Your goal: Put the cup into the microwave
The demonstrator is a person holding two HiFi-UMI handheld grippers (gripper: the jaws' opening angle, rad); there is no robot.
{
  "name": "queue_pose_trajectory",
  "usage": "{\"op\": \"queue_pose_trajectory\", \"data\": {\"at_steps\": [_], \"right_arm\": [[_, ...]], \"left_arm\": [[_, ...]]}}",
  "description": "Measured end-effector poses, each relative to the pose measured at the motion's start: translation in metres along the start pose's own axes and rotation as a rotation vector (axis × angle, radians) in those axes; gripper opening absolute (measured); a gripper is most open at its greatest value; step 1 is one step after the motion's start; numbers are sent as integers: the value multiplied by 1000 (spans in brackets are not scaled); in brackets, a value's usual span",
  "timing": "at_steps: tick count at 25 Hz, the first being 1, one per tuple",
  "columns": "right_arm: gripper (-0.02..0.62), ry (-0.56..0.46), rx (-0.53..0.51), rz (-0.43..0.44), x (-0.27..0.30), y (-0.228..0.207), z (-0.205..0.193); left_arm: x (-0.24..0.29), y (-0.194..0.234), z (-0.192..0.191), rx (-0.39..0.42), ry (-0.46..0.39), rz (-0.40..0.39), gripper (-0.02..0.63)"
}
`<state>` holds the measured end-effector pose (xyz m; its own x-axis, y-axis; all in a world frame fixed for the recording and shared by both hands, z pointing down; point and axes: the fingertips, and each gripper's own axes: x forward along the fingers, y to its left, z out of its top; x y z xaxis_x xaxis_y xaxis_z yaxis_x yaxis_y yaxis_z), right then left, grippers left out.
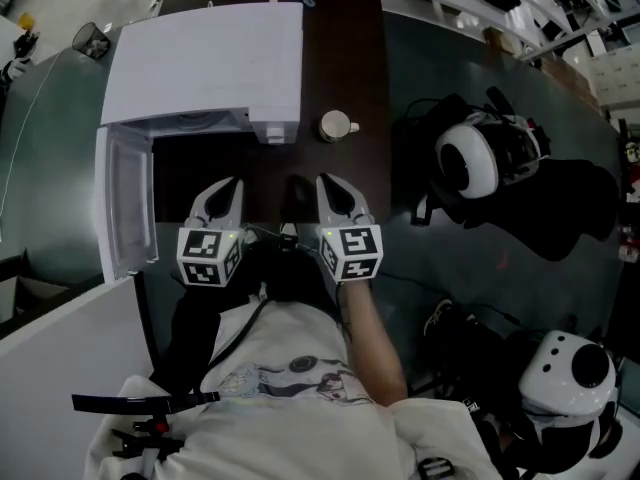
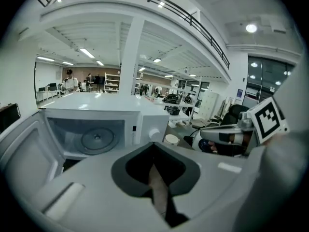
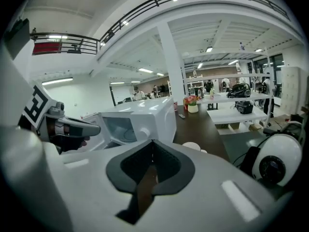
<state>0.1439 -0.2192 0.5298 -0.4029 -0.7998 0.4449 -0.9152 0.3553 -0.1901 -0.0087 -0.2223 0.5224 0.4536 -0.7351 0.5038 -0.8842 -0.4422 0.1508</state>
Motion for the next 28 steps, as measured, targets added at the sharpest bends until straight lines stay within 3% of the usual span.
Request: {"op": "queue_pose_trajectory", "data": {"at_steps": [5, 10, 17, 22, 28], "right_arm": [[83, 96, 24, -77, 35, -46, -38], [247, 179, 74, -149, 76, -87, -69], [304, 236, 115, -204, 125, -122, -91], [374, 252, 159, -212, 153, -135, -96], [407, 252, 160, -226, 170, -139, -94]], "left_arm": [[14, 10, -16, -26, 56, -15, -2], [25, 19, -33, -53, 119, -31, -2], [35, 33, -63, -84, 198, -26, -2], [35, 42, -71, -92, 229, -16, -2], [36, 47, -70, -89, 245, -11, -2]]}}
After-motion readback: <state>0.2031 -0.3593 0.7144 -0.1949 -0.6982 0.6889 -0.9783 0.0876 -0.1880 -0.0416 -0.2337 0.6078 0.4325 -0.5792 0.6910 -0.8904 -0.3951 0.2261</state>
